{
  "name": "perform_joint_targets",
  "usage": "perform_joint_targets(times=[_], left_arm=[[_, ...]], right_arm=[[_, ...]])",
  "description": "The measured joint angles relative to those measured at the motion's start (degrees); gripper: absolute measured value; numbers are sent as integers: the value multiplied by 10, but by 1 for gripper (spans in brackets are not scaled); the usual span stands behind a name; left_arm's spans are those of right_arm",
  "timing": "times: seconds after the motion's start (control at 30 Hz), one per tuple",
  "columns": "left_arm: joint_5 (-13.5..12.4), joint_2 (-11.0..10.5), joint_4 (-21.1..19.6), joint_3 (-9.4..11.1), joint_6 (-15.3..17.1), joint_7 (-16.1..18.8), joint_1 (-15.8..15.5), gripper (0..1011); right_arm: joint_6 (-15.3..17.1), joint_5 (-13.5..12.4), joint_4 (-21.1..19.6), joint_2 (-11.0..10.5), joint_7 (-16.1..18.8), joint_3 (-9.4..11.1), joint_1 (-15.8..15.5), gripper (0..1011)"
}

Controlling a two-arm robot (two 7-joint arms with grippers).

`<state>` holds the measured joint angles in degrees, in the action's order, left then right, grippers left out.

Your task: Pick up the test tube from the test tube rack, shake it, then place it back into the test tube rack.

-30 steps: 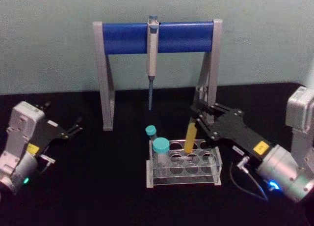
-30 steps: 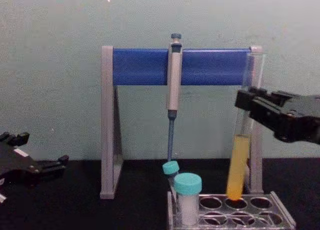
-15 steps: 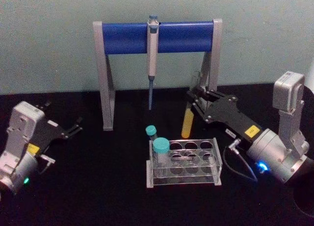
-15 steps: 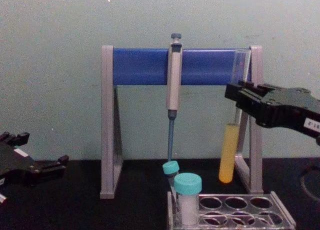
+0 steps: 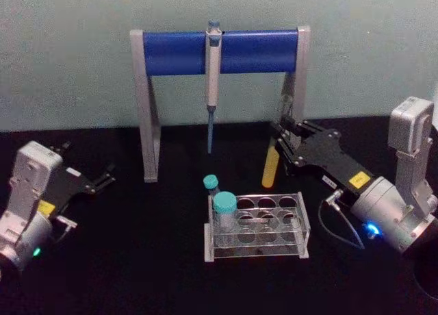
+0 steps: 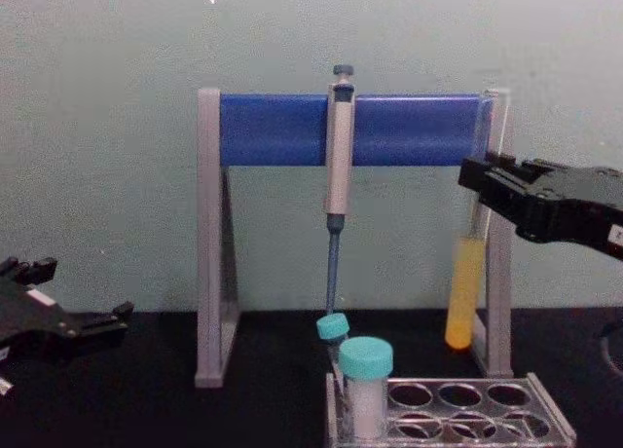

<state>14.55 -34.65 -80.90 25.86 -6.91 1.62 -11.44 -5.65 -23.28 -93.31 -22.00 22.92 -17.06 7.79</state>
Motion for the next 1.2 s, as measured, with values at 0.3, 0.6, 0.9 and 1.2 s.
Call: perform_joint_targets(times=[0.3, 0.6, 0.9, 1.2], left_arm=[[0, 0, 0, 0, 0, 0, 0, 1001], [0, 0, 0, 0, 0, 0, 0, 1001], [0, 0, 0, 0, 0, 0, 0, 1001], [0, 0, 0, 0, 0, 0, 0, 1001]], right_arm=[[0, 0, -2, 1, -1, 3, -3, 228], [1, 0, -2, 1, 1, 3, -3, 229], [1, 0, -2, 2, 1, 3, -3, 229], [2, -4, -7, -1, 10, 0, -5, 229]])
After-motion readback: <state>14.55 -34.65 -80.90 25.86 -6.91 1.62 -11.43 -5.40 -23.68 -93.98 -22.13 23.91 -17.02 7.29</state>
